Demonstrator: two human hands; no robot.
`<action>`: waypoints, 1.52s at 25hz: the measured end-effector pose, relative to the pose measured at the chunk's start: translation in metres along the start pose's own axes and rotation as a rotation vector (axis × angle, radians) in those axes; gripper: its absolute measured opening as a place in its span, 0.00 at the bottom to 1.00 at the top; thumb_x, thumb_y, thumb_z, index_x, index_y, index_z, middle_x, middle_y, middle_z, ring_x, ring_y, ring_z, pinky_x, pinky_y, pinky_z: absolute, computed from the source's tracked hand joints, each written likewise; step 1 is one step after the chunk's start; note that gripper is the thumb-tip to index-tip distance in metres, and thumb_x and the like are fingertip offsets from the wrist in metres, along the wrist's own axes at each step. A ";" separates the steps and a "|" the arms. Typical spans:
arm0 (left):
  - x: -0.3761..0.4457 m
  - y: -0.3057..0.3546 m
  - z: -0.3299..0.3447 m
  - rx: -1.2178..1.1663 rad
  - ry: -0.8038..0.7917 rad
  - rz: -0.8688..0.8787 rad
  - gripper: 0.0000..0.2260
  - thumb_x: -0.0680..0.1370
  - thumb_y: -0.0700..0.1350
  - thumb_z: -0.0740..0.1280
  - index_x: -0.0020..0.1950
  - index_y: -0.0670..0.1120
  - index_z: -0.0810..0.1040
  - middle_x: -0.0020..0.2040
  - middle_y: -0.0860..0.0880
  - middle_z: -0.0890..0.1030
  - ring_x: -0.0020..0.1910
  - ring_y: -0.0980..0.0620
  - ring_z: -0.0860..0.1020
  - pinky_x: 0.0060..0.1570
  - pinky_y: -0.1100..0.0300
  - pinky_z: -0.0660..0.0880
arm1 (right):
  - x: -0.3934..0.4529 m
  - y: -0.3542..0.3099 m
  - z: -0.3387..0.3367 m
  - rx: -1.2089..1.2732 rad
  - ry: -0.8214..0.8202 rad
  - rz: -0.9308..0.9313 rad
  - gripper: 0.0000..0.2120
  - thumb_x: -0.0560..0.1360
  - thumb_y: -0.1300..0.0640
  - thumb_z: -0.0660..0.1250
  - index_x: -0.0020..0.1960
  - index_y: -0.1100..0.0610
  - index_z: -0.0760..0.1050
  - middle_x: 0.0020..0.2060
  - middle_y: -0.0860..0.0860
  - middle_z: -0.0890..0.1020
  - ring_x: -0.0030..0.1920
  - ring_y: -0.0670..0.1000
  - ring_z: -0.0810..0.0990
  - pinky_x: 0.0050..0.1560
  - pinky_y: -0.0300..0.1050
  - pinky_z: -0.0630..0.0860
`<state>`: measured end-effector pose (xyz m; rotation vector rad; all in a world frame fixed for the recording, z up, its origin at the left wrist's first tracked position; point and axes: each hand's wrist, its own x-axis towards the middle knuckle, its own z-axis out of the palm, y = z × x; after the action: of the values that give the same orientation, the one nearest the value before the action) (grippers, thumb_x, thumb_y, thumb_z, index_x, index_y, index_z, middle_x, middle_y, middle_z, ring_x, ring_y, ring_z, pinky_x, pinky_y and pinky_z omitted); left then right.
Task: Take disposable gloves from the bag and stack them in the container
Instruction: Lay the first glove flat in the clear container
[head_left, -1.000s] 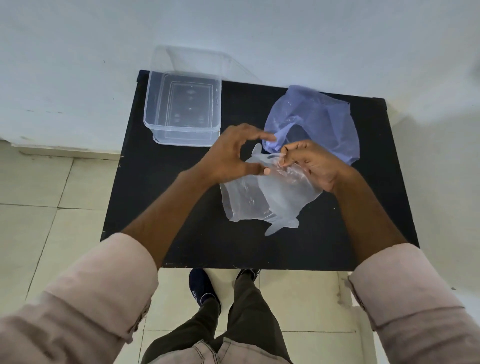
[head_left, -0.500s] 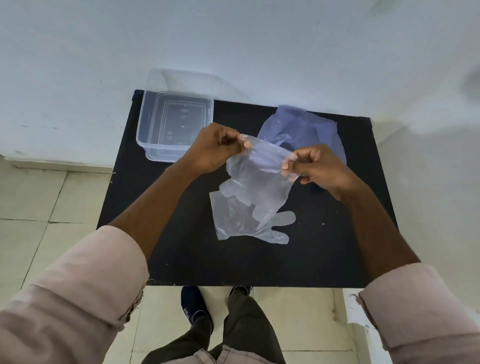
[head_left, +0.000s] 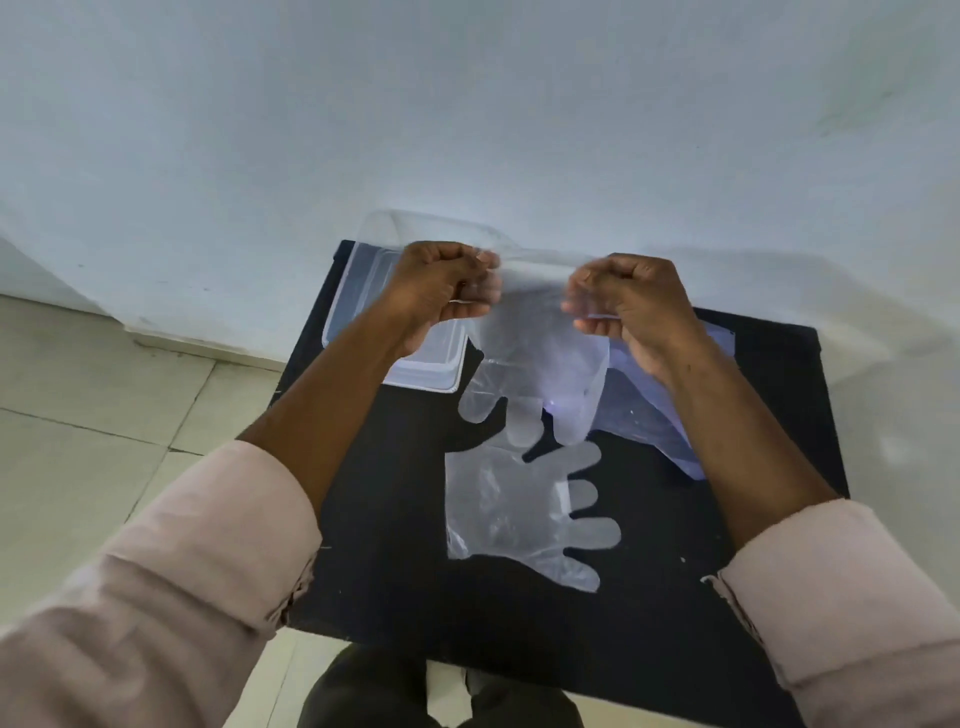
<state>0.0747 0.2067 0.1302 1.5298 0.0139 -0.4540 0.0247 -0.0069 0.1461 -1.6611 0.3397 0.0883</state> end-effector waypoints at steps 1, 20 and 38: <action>0.008 0.009 -0.010 0.001 0.037 0.003 0.05 0.79 0.41 0.66 0.48 0.43 0.82 0.39 0.46 0.83 0.38 0.51 0.84 0.44 0.58 0.83 | 0.014 -0.010 0.010 0.009 -0.015 -0.002 0.06 0.76 0.64 0.66 0.41 0.59 0.78 0.38 0.56 0.82 0.37 0.53 0.84 0.36 0.41 0.82; 0.117 0.055 -0.153 0.275 0.234 0.666 0.05 0.77 0.37 0.66 0.43 0.40 0.79 0.38 0.39 0.81 0.38 0.51 0.79 0.43 0.57 0.76 | 0.141 -0.053 0.179 -0.188 0.302 -0.646 0.08 0.76 0.62 0.64 0.39 0.59 0.74 0.31 0.45 0.75 0.33 0.40 0.73 0.38 0.37 0.70; 0.106 -0.105 -0.147 1.610 -0.590 0.161 0.12 0.80 0.47 0.63 0.62 0.47 0.79 0.57 0.46 0.83 0.58 0.46 0.79 0.70 0.46 0.65 | 0.116 0.078 0.206 -1.513 -0.577 -0.061 0.12 0.77 0.59 0.64 0.60 0.57 0.74 0.54 0.57 0.81 0.52 0.56 0.79 0.61 0.52 0.72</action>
<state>0.1810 0.3215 -0.0089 2.8235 -1.1760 -0.8438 0.1431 0.1692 0.0160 -2.9784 -0.3563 0.9423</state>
